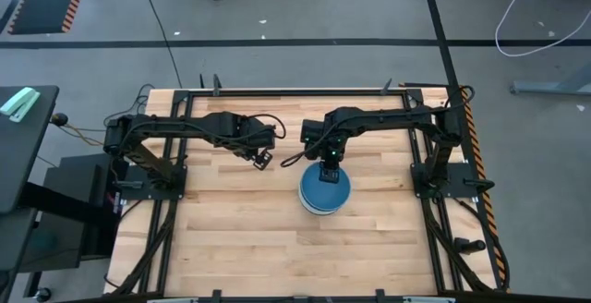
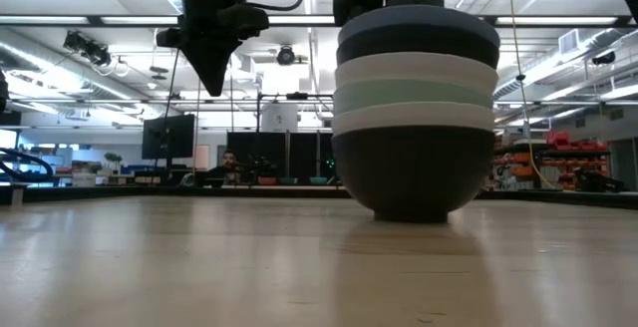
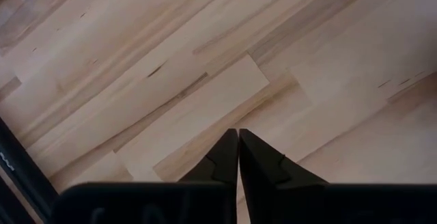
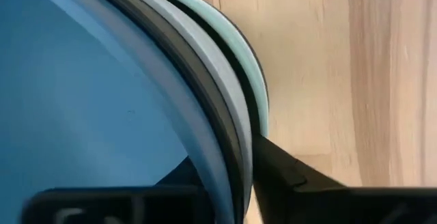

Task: Nest bowls inside each other
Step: Stack the right stacked bowls on the green bowl, then return to Home Position

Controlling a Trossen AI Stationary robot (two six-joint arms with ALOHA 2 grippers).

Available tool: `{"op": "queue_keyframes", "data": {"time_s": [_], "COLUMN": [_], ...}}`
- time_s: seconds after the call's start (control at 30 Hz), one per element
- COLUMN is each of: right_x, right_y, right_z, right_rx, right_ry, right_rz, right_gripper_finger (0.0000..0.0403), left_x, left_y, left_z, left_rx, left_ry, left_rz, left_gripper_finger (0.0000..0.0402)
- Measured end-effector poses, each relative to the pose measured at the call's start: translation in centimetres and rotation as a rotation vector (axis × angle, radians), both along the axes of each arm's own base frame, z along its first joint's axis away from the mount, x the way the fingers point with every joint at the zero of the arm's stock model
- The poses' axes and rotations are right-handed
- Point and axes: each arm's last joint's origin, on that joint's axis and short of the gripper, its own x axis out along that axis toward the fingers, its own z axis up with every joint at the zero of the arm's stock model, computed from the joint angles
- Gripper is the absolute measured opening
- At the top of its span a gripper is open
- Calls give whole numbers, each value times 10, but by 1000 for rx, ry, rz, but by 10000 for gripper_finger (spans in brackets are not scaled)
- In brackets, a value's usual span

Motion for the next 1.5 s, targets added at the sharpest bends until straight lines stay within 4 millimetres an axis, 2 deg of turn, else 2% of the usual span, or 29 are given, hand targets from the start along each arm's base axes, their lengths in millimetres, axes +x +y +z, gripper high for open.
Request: {"op": "queue_keyframes", "data": {"time_s": [0.17,0.3,0.73,1.27,1.5], "right_x": [0,0,-6,-30,-49], "right_y": [-1,-1,0,2,4], "right_z": [0,0,3,51,75], "right_rx": [-9,-14,-14,-68,-99], "right_ry": [10,11,51,-91,-156], "right_rz": [-32,-33,-41,-71,-82], "right_gripper_finger": [151,173,164,164,164], "left_x": [0,0,0,0,-1], "left_y": [0,0,0,8,9], "left_z": [0,0,0,0,0], "left_rx": [0,0,0,1,3], "left_ry": [-1,-1,1,-3,0], "left_rz": [1,1,-6,21,12], "left_gripper_finger": [14,13,18,22,13]}}
